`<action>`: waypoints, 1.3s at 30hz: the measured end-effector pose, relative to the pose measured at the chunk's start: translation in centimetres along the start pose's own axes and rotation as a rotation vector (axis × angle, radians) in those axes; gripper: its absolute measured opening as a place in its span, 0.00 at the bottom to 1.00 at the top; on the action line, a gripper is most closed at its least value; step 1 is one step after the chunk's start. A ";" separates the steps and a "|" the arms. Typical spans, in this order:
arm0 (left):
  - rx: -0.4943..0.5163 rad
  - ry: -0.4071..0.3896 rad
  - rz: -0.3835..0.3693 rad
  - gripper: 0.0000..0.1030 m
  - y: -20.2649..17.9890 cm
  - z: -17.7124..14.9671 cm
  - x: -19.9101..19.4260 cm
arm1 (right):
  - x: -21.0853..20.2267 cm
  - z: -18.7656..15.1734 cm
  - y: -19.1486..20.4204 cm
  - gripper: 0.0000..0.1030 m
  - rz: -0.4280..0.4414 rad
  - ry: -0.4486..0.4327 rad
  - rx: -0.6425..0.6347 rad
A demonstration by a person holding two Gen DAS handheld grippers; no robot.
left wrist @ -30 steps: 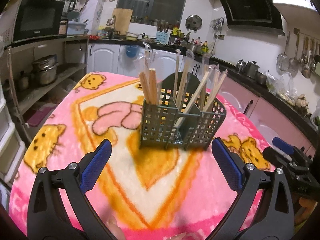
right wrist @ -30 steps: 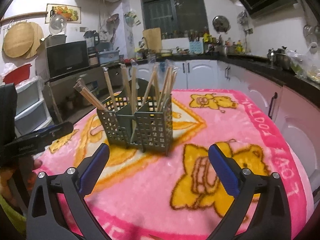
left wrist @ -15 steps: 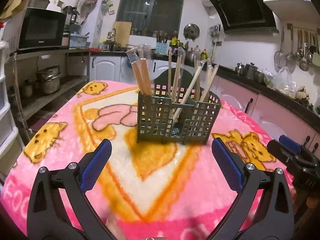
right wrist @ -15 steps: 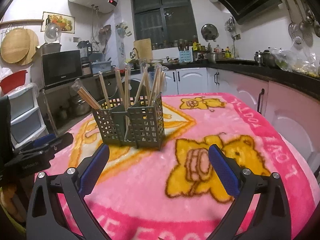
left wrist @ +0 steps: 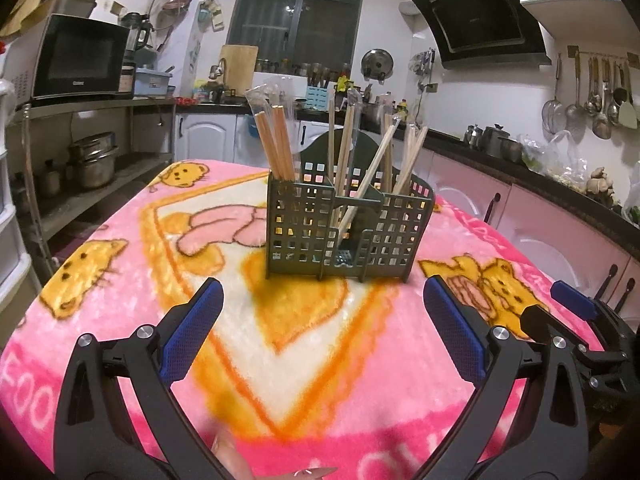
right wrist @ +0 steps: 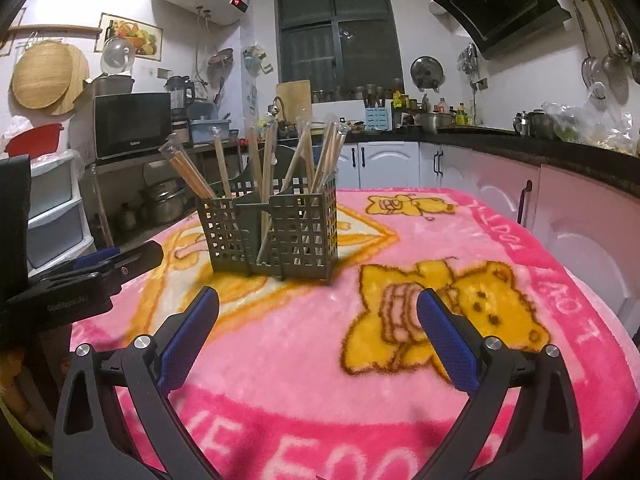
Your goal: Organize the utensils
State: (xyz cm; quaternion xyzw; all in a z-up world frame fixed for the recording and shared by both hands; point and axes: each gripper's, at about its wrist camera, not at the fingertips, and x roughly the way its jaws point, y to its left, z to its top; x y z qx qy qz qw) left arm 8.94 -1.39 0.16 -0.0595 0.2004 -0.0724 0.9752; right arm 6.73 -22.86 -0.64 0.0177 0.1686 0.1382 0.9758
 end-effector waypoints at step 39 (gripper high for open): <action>-0.001 -0.002 -0.001 0.90 0.0 0.0 0.0 | 0.0 -0.2 0.1 0.94 -0.008 0.000 0.006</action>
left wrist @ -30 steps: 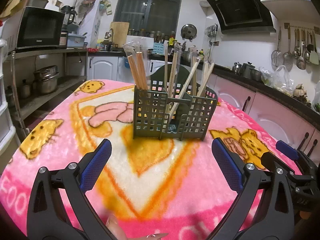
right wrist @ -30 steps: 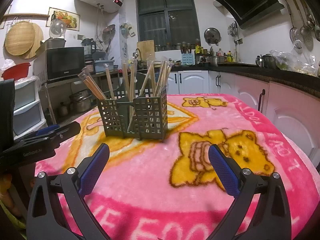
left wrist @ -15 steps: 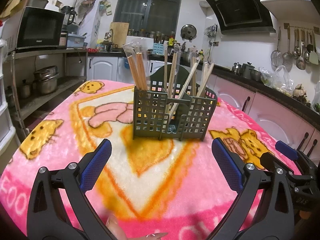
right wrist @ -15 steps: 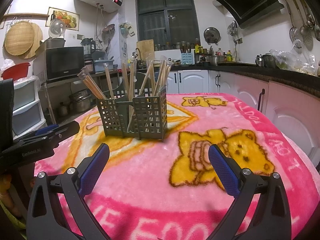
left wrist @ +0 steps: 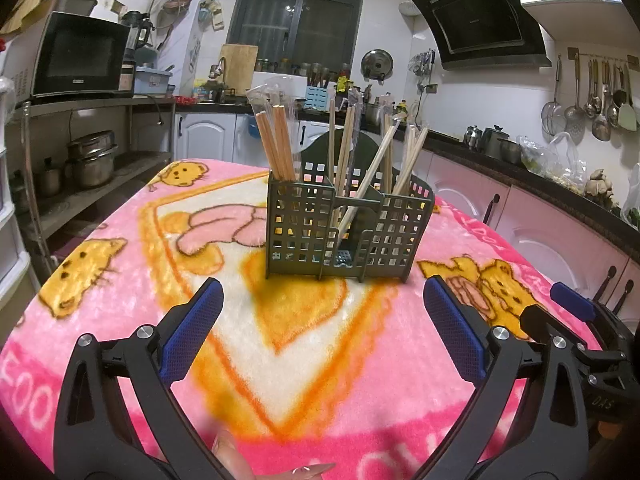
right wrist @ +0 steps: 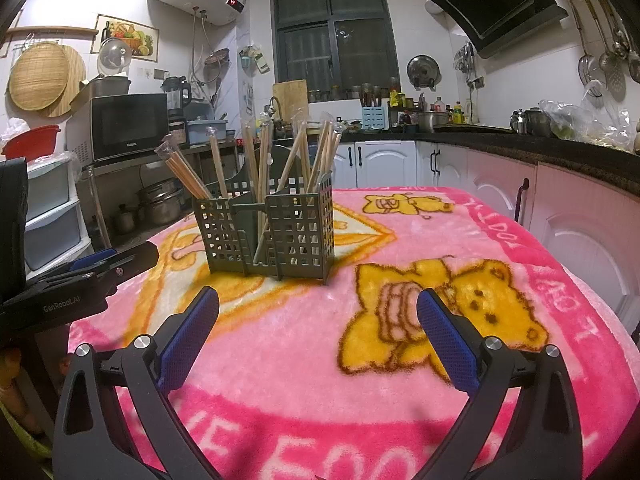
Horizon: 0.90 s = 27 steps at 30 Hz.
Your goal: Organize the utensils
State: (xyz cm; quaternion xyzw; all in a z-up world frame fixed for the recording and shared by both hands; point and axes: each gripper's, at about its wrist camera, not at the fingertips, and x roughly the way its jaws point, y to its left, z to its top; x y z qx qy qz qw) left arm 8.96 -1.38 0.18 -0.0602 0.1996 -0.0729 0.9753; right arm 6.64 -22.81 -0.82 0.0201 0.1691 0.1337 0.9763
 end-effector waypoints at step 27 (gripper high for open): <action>0.004 0.003 -0.018 0.90 -0.3 -0.2 0.2 | 0.0 -0.1 -0.2 0.94 -0.003 0.005 0.007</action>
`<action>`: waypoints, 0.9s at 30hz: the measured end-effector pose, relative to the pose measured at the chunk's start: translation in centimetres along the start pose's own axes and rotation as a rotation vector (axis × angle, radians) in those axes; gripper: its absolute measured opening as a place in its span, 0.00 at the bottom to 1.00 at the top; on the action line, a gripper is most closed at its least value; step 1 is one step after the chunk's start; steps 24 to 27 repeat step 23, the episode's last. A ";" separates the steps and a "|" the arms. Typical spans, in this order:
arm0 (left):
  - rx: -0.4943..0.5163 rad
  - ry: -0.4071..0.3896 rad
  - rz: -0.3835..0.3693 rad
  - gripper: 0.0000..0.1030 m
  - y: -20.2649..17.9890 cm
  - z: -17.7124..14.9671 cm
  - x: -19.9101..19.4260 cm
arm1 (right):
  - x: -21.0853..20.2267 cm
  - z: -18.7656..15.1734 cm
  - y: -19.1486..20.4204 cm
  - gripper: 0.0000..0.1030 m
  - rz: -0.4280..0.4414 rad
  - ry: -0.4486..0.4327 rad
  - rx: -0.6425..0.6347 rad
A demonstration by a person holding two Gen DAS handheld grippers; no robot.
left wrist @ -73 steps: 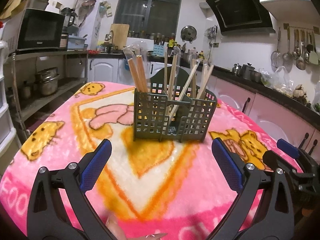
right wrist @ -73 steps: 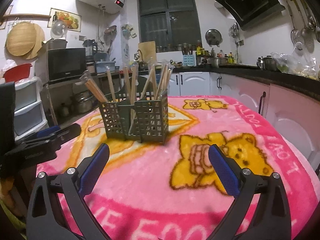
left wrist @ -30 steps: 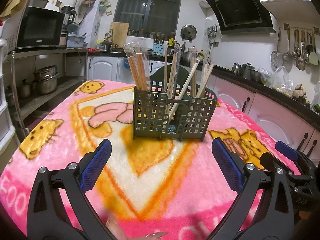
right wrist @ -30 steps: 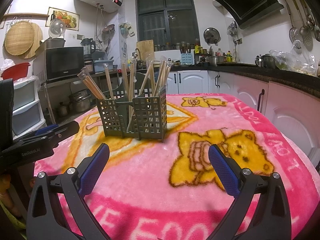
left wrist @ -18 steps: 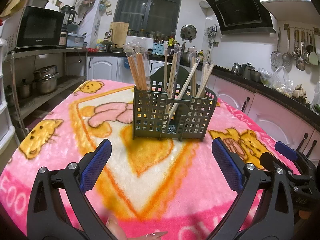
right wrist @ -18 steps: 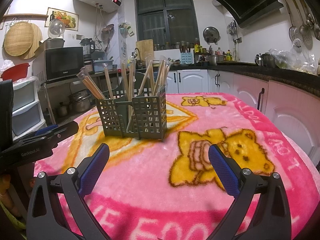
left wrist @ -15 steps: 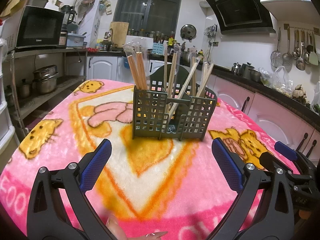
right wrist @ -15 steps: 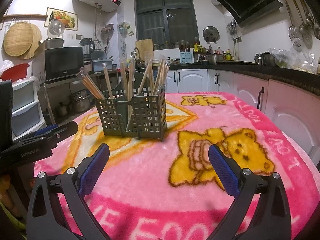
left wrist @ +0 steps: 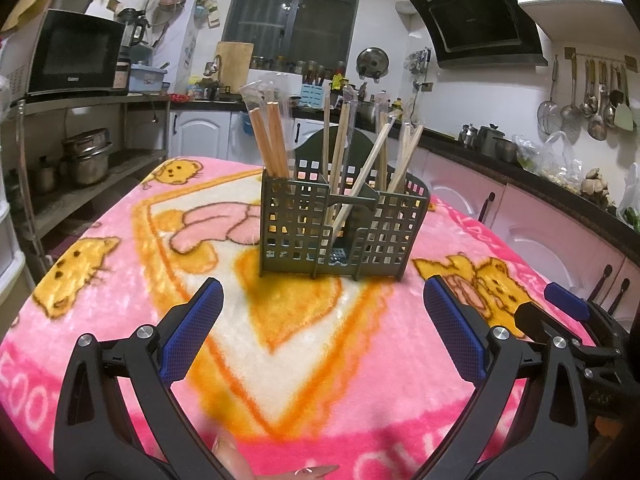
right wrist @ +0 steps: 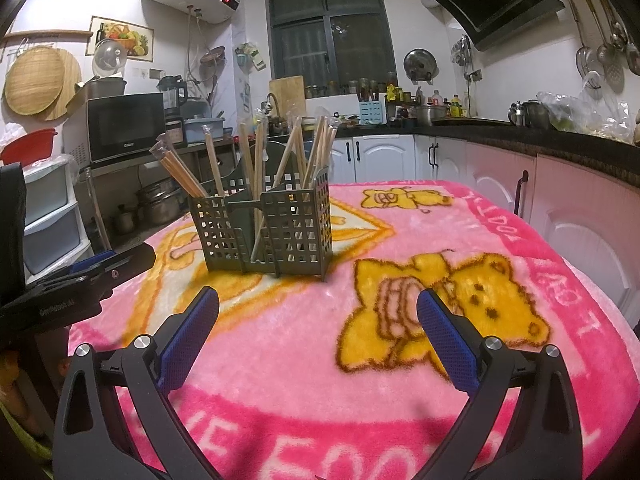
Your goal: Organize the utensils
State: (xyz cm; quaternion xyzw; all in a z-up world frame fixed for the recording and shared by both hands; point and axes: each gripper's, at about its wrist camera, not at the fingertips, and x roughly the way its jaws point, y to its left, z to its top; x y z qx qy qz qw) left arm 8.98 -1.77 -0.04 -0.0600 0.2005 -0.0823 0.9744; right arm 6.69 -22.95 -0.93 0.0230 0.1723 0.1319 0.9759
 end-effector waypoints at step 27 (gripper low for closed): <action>-0.038 0.078 0.046 0.90 1.5 0.9 0.5 | 1.2 0.2 -2.1 0.94 0.002 0.118 0.093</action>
